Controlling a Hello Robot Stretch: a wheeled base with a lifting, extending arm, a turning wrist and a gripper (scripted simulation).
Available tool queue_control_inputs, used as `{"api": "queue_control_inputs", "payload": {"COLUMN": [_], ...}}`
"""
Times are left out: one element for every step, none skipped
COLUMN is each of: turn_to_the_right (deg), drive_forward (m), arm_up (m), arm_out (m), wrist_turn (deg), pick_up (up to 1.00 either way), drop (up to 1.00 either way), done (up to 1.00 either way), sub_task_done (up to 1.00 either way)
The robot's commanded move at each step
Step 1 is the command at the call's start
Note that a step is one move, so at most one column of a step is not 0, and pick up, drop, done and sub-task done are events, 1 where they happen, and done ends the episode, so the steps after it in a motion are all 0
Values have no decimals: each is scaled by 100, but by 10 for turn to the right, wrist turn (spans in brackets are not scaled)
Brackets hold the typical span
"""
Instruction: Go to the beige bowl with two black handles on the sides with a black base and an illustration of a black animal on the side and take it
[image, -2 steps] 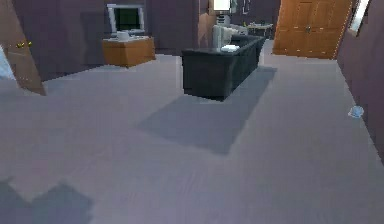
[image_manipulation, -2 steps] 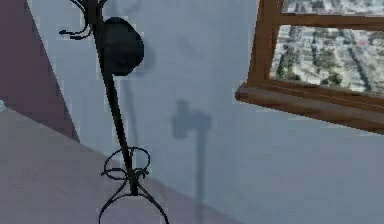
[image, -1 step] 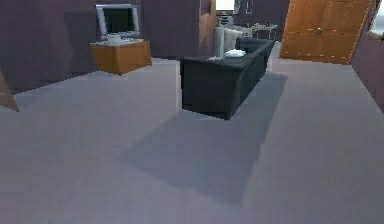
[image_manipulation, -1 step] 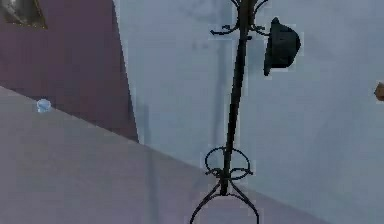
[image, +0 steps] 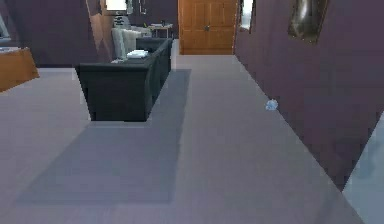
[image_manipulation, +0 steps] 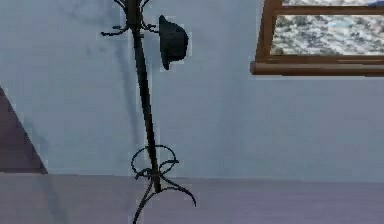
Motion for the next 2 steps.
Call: {"api": "queue_control_inputs", "payload": {"turn_to_the_right": [0, 0], "drive_forward": [100, 100], "arm_up": [0, 0], "arm_out": [0, 0], "wrist_turn": [0, 0], "pick_up": [0, 0], "drop": [0, 0], "done": [0, 0], "sub_task_done": [0, 0]}}
